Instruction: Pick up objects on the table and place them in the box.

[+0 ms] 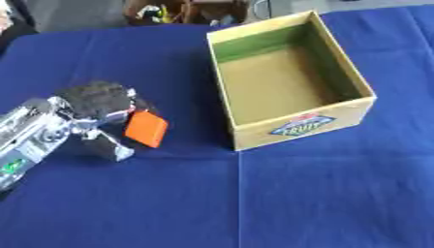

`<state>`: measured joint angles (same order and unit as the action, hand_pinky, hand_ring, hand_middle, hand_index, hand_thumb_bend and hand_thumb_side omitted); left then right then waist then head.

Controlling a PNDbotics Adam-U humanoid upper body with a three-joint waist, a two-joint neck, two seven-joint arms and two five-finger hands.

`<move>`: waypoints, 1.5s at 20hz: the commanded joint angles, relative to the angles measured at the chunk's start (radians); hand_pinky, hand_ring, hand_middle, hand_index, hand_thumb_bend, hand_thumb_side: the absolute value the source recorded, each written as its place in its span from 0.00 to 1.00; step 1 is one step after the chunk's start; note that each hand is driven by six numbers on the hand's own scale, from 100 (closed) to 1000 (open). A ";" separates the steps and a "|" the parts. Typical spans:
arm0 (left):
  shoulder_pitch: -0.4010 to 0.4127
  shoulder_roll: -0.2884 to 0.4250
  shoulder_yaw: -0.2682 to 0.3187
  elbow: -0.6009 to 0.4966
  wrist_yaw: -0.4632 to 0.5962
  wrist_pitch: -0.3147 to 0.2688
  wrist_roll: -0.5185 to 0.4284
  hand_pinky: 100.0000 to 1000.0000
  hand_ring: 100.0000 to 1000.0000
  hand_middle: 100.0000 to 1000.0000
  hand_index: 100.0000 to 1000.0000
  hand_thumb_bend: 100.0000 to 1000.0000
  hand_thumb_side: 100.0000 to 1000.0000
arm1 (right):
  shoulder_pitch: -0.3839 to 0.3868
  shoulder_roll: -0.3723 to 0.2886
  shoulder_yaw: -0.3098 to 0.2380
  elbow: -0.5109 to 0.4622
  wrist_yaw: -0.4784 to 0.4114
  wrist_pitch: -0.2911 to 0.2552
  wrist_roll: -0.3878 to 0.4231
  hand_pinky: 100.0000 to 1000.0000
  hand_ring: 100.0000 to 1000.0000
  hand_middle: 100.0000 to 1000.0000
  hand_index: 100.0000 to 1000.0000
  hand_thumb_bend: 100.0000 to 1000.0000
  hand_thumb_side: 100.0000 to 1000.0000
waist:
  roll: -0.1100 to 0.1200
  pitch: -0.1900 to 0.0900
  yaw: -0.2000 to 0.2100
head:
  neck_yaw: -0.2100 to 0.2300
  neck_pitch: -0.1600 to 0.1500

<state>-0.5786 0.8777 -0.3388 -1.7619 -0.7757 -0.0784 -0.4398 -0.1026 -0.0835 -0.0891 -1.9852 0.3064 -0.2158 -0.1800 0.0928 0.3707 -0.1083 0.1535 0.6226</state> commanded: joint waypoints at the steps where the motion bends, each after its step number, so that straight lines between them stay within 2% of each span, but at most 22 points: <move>1: -0.048 0.011 0.056 -0.053 0.043 0.012 0.009 0.00 0.26 0.24 0.63 0.00 0.16 | 0.002 -0.007 -0.006 -0.015 0.002 0.000 -0.004 0.79 0.95 0.55 0.92 0.00 0.97 | 0.002 -0.028 0.005 | -0.008 0.002; 7: -0.153 -0.024 0.070 -0.063 0.114 0.027 -0.021 0.00 0.25 0.23 0.61 0.00 0.16 | 0.008 -0.016 -0.007 -0.015 -0.001 0.002 -0.005 0.79 0.95 0.55 0.92 0.00 0.97 | 0.011 -0.042 0.003 | -0.009 0.008; 11: -0.293 -0.114 0.057 -0.016 0.135 0.026 -0.041 0.00 0.23 0.22 0.61 0.00 0.16 | 0.014 -0.023 -0.004 -0.015 -0.006 -0.001 -0.004 0.79 0.95 0.55 0.92 0.00 0.96 | 0.017 -0.052 -0.004 | -0.006 0.017; 15: -0.434 -0.230 0.047 0.105 0.123 0.016 -0.039 0.00 0.23 0.21 0.60 0.00 0.16 | 0.016 -0.029 0.002 -0.015 -0.010 -0.010 0.000 0.79 0.95 0.55 0.92 0.00 0.96 | 0.021 -0.055 -0.015 | 0.007 0.024; 19: -0.529 -0.332 0.046 0.238 0.067 -0.016 -0.012 0.00 0.22 0.20 0.60 0.00 0.16 | 0.014 -0.032 0.009 -0.015 -0.011 -0.020 0.005 0.79 0.95 0.55 0.92 0.00 0.96 | 0.030 -0.049 -0.034 | 0.019 0.023; 26: -0.627 -0.494 0.046 0.470 -0.046 -0.103 0.048 0.00 0.22 0.20 0.59 0.00 0.16 | 0.002 -0.027 0.019 -0.015 -0.006 -0.024 0.017 0.79 0.95 0.55 0.93 0.00 0.97 | 0.040 -0.028 -0.068 | 0.043 0.017; 30: -0.656 -0.566 0.051 0.622 -0.111 -0.176 0.068 0.00 0.22 0.20 0.59 0.00 0.16 | -0.007 -0.023 0.024 -0.015 -0.001 -0.029 0.023 0.79 0.96 0.55 0.93 0.00 0.97 | 0.048 -0.012 -0.090 | 0.054 0.010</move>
<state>-1.2054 0.3154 -0.2983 -1.1679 -0.8663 -0.2331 -0.3792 -0.1025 -0.1013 -0.0679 -1.9852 0.3031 -0.2420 -0.1615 0.1487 0.3778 -0.2001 0.2007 0.6395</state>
